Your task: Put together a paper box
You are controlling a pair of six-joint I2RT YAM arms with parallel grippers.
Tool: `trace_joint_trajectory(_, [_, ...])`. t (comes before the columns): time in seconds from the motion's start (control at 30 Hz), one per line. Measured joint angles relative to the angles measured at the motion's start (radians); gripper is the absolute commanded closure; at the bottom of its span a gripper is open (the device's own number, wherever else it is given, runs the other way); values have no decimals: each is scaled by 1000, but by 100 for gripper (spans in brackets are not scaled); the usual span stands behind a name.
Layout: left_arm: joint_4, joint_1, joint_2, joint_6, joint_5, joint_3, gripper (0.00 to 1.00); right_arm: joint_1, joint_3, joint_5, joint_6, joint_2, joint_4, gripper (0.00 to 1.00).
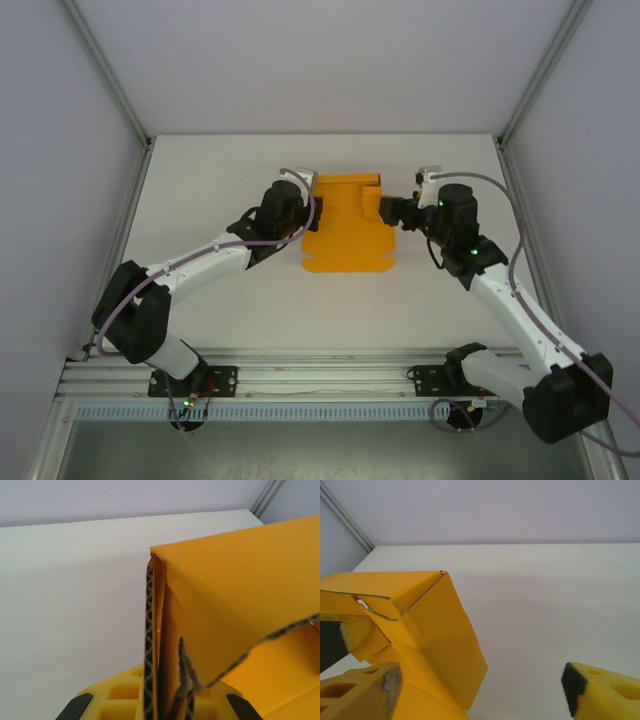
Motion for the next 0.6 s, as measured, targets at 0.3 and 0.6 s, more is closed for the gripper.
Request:
trace_joint_trajectory(0.3, [-7,0,48,-1,7,-36,100,-46,-85,-124,24,93,-19,43])
trace_joint_trajectory(0.6, [-12,0,155,-1,24,-72,100,-46,-117,-205,22,268,-9,61])
